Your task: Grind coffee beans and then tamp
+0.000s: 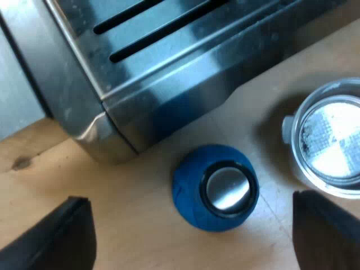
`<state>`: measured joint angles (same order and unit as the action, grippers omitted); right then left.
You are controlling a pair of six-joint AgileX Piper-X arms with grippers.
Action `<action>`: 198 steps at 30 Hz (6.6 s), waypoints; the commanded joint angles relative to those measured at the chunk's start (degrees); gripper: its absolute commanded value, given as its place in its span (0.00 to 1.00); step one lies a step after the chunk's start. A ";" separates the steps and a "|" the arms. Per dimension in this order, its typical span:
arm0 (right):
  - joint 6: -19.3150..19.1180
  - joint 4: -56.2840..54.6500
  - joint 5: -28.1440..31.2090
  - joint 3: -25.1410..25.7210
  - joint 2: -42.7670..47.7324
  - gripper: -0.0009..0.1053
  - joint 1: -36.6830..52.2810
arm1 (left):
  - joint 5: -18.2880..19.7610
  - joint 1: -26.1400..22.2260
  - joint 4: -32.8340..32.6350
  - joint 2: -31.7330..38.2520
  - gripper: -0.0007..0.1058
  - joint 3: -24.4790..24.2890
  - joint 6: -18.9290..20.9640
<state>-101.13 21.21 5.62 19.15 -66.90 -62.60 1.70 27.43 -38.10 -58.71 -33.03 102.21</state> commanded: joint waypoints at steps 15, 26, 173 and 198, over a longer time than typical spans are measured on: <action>-0.24 0.83 -0.28 0.20 0.07 0.58 0.31 | 4.19 -0.30 0.82 -6.96 0.64 -0.98 -2.02; -0.24 0.83 -0.28 0.20 0.07 0.58 0.31 | 4.91 -0.30 4.20 -11.02 0.64 -1.29 -2.02; -0.65 3.65 4.03 -5.67 0.07 0.58 0.31 | 8.37 10.53 -0.54 -13.78 0.01 -12.11 -9.96; -0.26 3.84 4.03 -5.67 0.07 0.58 0.31 | 8.39 10.38 -0.92 -16.37 0.01 -12.11 -9.62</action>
<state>-101.06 24.34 9.74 13.27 -66.90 -62.60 9.92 37.91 -38.83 -73.95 -44.68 92.61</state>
